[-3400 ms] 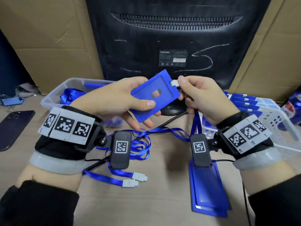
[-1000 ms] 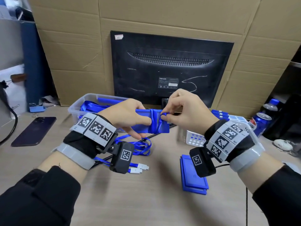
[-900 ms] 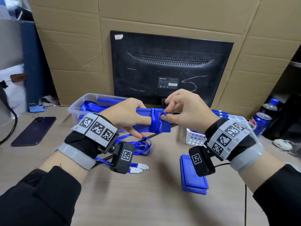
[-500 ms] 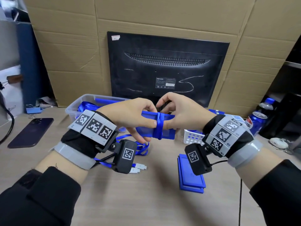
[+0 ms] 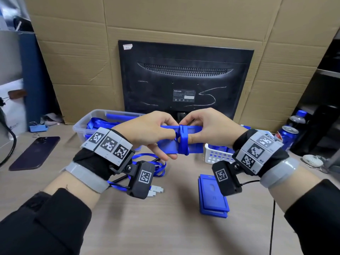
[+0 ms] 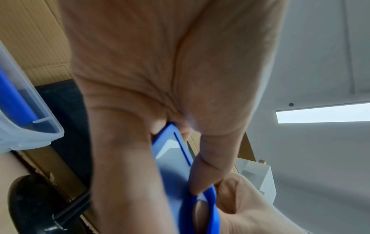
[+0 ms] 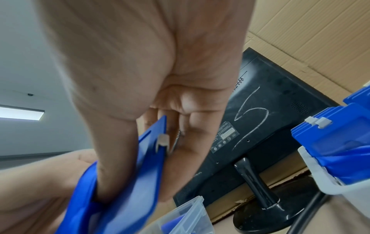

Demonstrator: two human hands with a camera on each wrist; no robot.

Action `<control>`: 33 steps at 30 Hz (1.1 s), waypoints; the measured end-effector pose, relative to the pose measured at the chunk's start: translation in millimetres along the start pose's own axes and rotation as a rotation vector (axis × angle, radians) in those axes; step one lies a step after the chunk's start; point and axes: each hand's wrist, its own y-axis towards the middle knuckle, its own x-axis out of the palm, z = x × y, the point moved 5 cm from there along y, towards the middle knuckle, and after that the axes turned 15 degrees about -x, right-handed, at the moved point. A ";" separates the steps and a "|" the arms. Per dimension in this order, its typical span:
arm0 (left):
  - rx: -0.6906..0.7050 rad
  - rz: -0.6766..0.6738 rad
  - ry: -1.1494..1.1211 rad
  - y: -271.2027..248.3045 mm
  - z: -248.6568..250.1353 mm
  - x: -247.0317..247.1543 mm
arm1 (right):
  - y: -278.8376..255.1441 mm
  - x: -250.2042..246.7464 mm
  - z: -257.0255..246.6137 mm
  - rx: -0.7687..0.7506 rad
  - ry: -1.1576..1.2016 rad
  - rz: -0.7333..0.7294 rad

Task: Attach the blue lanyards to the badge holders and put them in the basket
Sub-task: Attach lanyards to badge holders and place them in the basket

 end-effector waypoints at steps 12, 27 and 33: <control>0.036 0.003 -0.081 11.2 20.4 19.9 | -26.6 -24.8 39.3 0.199 0.174 0.021; 0.095 0.067 -0.122 57.0 69.3 80.2 | -95.6 -130.5 61.6 0.214 -0.005 0.465; 0.112 0.163 0.008 81.1 82.4 98.8 | -130.0 -186.8 76.8 0.315 -0.295 0.525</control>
